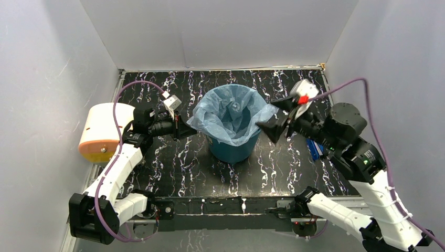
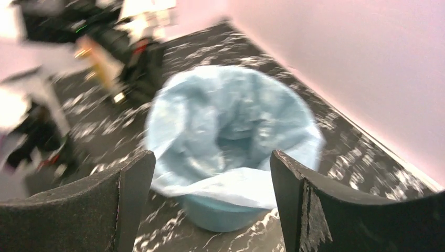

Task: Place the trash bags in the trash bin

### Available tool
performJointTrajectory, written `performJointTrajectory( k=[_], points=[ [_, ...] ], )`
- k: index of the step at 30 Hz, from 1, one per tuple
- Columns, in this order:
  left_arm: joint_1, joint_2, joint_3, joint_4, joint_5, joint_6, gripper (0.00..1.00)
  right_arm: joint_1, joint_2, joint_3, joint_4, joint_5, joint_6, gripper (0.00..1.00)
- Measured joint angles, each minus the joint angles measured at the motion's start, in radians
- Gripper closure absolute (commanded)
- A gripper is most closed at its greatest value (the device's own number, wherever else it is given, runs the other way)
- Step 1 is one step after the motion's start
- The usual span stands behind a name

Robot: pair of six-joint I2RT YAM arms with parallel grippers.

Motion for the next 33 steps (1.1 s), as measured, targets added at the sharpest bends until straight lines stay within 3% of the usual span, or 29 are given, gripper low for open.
performJointTrajectory(
  k=[2, 5, 8, 12, 18, 21, 25, 29, 33],
  points=[
    [0.0, 0.0, 0.0, 0.001, 0.0, -0.001, 1.0, 0.0, 0.003, 0.048, -0.008, 0.206, 0.062, 0.11],
    [0.0, 0.0, 0.0, 0.001, 0.0, -0.003, 1.0, -0.001, 0.13, 0.183, -0.099, 0.487, 0.212, 0.12],
    [0.0, 0.0, 0.0, 0.002, 0.0, -0.004, 1.0, -0.003, 0.22, 0.191, -0.152, 0.631, 0.369, 0.19],
    [0.0, 0.0, 0.0, 0.004, 0.001, -0.006, 1.0, -0.003, 0.25, 0.092, -0.261, 0.681, 0.543, 0.25],
    [0.0, 0.0, 0.0, 0.003, 0.002, -0.008, 1.0, -0.003, 0.271, 0.19, -0.348, 0.742, 0.66, 0.37],
    [0.0, 0.0, 0.0, 0.003, 0.002, -0.008, 1.0, -0.003, 0.261, 0.201, -0.361, 0.755, 0.677, 0.63],
    [0.0, 0.0, 0.0, 0.003, 0.003, -0.008, 1.0, -0.003, 0.225, 0.143, -0.348, 0.749, 0.693, 0.72],
    [0.0, 0.0, 0.0, 0.003, 0.004, -0.008, 1.0, -0.003, 0.173, 0.008, -0.336, 0.753, 0.713, 0.91],
    [0.0, 0.0, 0.0, 0.003, 0.005, -0.008, 1.0, -0.003, 0.132, -0.108, -0.311, 0.769, 0.728, 0.94]
  ],
)
